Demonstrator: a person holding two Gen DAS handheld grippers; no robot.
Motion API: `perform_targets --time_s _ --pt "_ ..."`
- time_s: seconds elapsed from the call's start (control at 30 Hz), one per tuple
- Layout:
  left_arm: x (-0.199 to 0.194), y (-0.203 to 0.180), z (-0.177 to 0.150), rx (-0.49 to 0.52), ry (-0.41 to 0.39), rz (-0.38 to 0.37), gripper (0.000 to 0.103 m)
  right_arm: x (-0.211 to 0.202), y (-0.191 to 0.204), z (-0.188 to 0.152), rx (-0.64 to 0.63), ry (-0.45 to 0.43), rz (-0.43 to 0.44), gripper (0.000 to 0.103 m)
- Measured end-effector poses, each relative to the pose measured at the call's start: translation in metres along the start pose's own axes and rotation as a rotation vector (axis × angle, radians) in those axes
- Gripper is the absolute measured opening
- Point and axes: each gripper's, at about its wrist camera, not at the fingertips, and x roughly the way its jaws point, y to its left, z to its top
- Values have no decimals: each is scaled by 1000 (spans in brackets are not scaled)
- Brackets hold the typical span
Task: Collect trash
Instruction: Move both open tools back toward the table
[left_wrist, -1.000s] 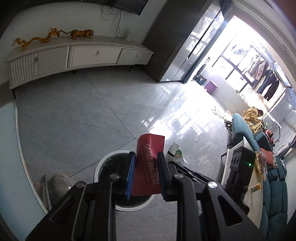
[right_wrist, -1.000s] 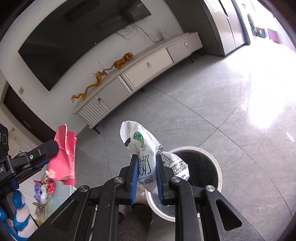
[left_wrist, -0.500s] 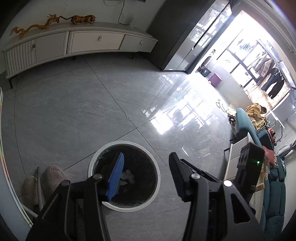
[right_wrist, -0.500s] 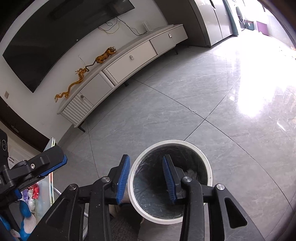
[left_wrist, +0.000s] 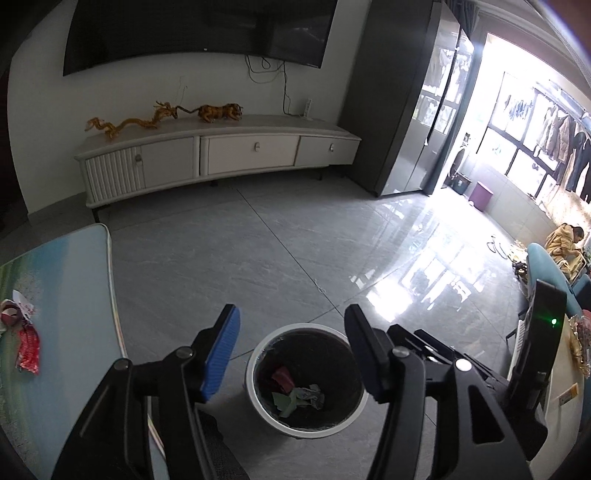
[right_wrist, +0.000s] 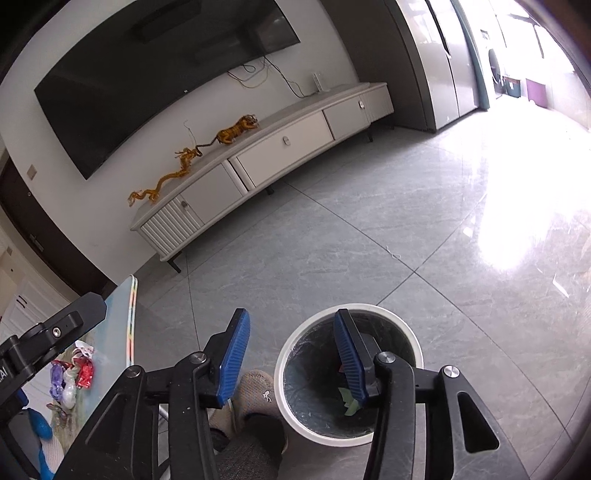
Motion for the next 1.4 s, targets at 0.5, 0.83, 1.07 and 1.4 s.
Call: perform_targets --time_s 0.5,0.83,1.07,1.4 --pt "-92 3 -13 47 -171 169 66 -53 50 6 -115 -99 38 51" --pt "-133 28 -17 30 -251 274 68 -70 87 1 -197 -130 83 54" --pt "-159 44 -21 9 -305 317 75 -77 110 -6 -240 -137 101 54" --pt "-194 58 -33 1 -375 361 75 -94 141 -17 -299 -157 131 56"
